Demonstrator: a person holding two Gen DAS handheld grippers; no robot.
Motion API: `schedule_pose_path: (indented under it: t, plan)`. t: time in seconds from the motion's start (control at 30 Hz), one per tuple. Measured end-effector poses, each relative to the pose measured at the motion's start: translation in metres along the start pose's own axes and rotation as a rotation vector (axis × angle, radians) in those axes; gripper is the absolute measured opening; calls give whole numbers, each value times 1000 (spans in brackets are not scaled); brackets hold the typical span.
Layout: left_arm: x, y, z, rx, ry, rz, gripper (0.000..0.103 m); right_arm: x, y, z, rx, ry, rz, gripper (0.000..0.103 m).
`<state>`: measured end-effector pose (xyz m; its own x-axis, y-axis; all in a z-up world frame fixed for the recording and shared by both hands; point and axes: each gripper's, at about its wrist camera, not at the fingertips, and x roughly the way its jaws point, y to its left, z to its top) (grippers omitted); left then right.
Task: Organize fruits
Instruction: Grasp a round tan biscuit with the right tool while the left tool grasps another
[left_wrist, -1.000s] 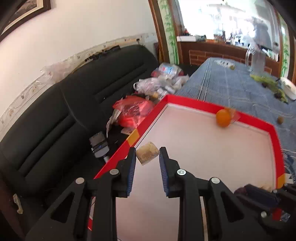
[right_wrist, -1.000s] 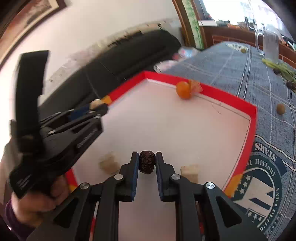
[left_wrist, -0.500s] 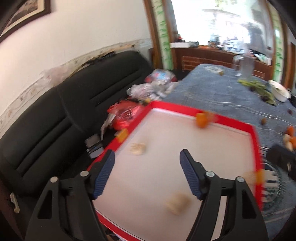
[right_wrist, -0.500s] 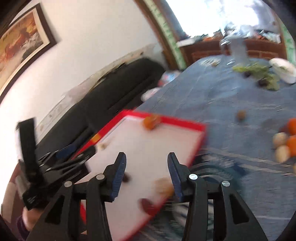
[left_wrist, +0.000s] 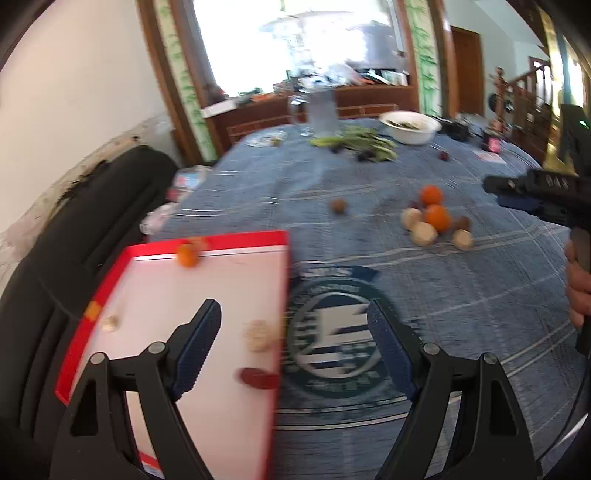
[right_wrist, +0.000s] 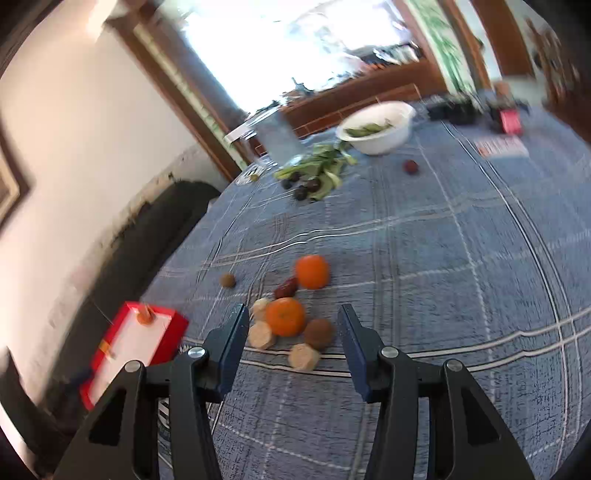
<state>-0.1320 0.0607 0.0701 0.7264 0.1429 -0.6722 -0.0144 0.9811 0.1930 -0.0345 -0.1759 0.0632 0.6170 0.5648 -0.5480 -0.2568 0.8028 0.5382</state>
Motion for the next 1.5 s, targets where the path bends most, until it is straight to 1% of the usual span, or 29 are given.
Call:
schedule_pose_path:
  t: [0.07,0.1,0.2,0.3,0.37,0.47,0.57,0.7,0.77,0.8,0.9,0.97,1.0,1.07,1.1,1.17,1.2,1.23,1.27,1.4,1.5]
  plan:
    - [4,-10,2,10,15,-20,82,3,-8,1,48,26,11,50]
    - [8,-17,5,17,25,-34,82,6,-6,0,45,44,18,50]
    - [16,-28,12,29,28,-59,82,12,8,-6,-26,80,18,50]
    - [28,-37,20,42,37,-63,82,27,22,-15,-108,134,-14,48]
    - [38,-43,26,58,40,-59,82,37,24,-22,-138,168,-42,43]
    - [47,-49,28,77,35,-75,82,46,28,-28,-182,195,-78,42]
    - [56,-52,29,81,49,-96,82,56,32,-32,-221,215,-118,41]
    - [65,-53,32,65,69,-150,82,63,39,-34,-295,214,-164,33]
    - [68,-54,34,63,79,-172,82,65,42,-35,-328,202,-191,22]
    - [69,-55,35,65,82,-177,82,66,42,-36,-336,201,-203,20]
    - [73,-60,42,67,92,-223,82,64,37,-33,-313,197,-199,19]
    - [76,-67,48,77,90,-240,82,58,32,-28,-288,171,-210,19]
    - [77,-69,50,81,90,-245,82,54,28,-25,-261,160,-194,19]
    - [84,-76,55,90,100,-248,81,37,16,-15,-171,100,-138,19]
    - [87,-79,56,91,109,-256,79,32,14,-11,-146,76,-130,19]
    - [97,-87,58,90,135,-275,69,15,-2,-2,-54,1,-111,19]
    - [102,-89,59,87,146,-274,66,11,-6,0,-31,-12,-106,19]
    - [106,-91,60,85,153,-273,57,6,-13,3,10,-32,-99,19]
    - [110,-93,61,84,160,-275,51,3,-18,4,35,-40,-96,19]
    - [123,-100,63,76,190,-300,51,3,-22,6,74,-35,-84,19]
    - [126,-104,65,78,188,-300,51,-2,-21,7,76,-52,-77,19]
